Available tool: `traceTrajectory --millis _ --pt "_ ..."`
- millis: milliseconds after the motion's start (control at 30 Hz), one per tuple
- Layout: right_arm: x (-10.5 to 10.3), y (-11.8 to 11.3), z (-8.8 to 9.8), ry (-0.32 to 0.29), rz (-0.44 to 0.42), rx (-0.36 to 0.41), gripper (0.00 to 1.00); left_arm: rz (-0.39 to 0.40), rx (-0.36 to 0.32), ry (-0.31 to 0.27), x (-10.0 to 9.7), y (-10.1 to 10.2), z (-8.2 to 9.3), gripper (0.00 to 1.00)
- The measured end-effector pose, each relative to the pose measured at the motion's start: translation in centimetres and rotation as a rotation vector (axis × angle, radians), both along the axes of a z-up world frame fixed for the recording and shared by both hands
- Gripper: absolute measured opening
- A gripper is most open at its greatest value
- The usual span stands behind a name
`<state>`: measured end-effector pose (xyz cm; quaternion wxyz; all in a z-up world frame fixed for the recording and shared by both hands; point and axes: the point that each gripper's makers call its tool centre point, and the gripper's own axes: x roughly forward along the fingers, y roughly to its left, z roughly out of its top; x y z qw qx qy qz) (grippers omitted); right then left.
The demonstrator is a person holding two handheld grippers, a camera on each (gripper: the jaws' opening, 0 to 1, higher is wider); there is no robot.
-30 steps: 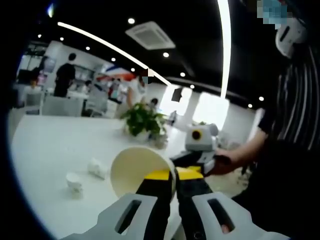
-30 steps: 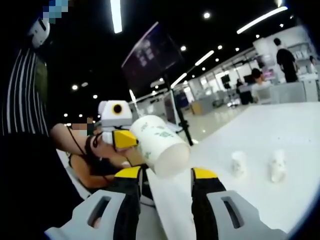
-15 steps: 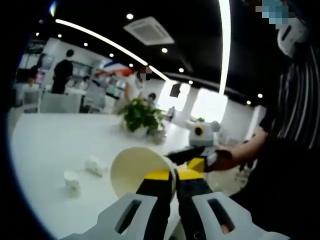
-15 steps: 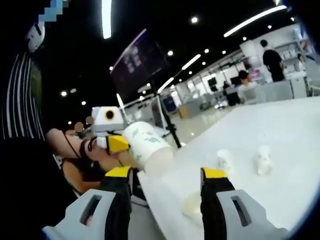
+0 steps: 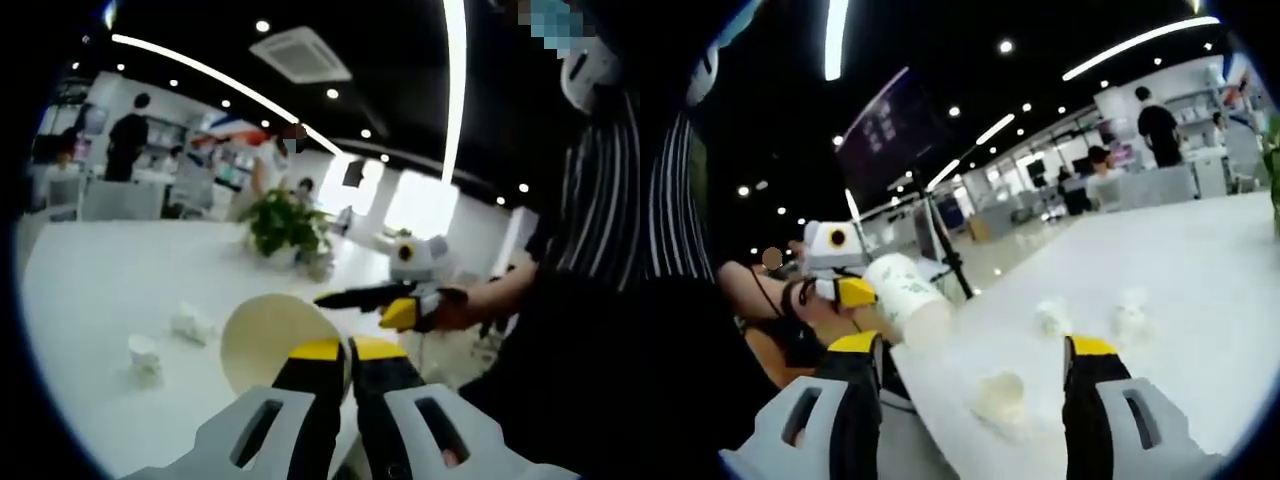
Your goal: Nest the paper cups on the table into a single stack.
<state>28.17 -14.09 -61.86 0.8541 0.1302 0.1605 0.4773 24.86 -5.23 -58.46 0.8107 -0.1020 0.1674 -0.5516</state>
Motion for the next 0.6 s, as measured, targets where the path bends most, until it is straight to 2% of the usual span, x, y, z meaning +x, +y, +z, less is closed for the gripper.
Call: traceTrajectory --millis 367,600 --pt "1.3 -2.3 0.2 -0.047 -0.061 -0.059 0.85 -0.009 0.031 0.011 -0.2 0.0 -0.6 0.0" --pt "2.1 -3.5 -0.1 -0.056 -0.095 -0.083 0.91 -0.009 0.049 0.02 -0.2 0.1 -1.0 0.0"
